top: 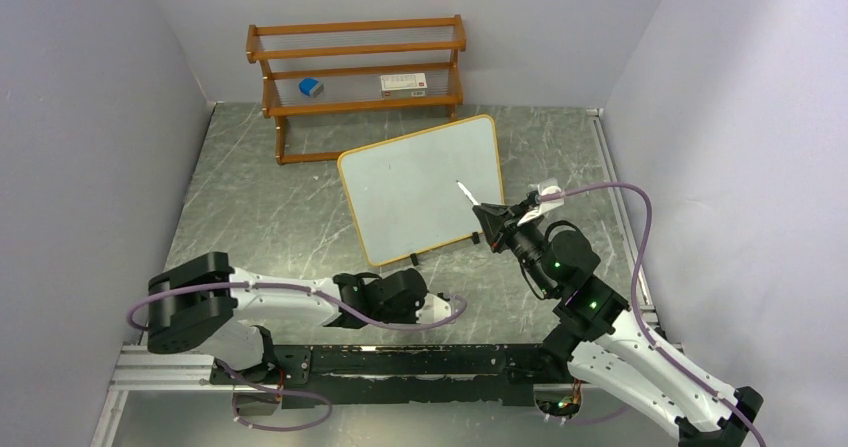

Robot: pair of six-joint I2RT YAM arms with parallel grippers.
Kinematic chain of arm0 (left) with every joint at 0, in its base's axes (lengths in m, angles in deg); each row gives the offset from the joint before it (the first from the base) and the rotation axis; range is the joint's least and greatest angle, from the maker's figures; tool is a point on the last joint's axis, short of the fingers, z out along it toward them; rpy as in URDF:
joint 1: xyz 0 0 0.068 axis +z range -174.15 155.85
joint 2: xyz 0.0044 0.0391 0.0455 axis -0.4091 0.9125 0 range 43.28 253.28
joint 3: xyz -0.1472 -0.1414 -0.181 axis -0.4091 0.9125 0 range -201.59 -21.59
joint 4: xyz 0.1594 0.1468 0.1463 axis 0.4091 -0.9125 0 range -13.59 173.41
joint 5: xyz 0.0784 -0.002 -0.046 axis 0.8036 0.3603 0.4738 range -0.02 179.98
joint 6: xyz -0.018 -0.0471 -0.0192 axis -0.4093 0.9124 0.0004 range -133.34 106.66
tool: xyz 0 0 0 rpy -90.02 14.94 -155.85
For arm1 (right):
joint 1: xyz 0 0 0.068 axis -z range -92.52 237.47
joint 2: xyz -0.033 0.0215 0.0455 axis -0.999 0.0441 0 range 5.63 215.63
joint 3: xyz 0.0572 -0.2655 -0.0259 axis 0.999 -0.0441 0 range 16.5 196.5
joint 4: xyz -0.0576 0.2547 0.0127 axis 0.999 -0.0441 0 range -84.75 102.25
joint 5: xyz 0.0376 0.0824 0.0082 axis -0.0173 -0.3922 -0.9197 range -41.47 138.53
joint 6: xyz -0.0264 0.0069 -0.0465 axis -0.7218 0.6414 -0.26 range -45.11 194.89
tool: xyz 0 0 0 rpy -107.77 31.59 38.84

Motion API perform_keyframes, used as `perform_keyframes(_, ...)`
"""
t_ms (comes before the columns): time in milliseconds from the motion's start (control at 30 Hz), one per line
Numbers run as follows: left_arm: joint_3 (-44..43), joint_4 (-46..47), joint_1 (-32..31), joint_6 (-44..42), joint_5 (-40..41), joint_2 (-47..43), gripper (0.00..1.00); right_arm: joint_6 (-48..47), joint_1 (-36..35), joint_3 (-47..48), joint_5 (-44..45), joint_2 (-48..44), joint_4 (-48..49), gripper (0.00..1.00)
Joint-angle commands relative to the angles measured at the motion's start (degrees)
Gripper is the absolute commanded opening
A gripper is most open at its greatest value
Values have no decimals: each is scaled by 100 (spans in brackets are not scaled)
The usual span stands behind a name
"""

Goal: Write a sentence on the whiteboard
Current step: Place the pen cap at the center of the board.

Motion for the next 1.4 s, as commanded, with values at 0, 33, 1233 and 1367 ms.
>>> perform_keyframes(0, -238, 266, -20, 308, -212, 269, 12, -44, -7, -32, 83, -98, 110, 0)
perform_keyframes(33, -235, 286, -16, 317, -235, 284, 14, -30, -7, -38, 99, -121, 92, 0)
perform_keyframes(1233, -1101, -59, 1347, 1423, -214, -1022, 78, -270, -3, -52, -362, 332, 322, 0)
perform_keyframes(1367, -1116, 83, 1701, 1671, -308, -1248, 83, -328, -2, -16, -337, 385, 292, 0)
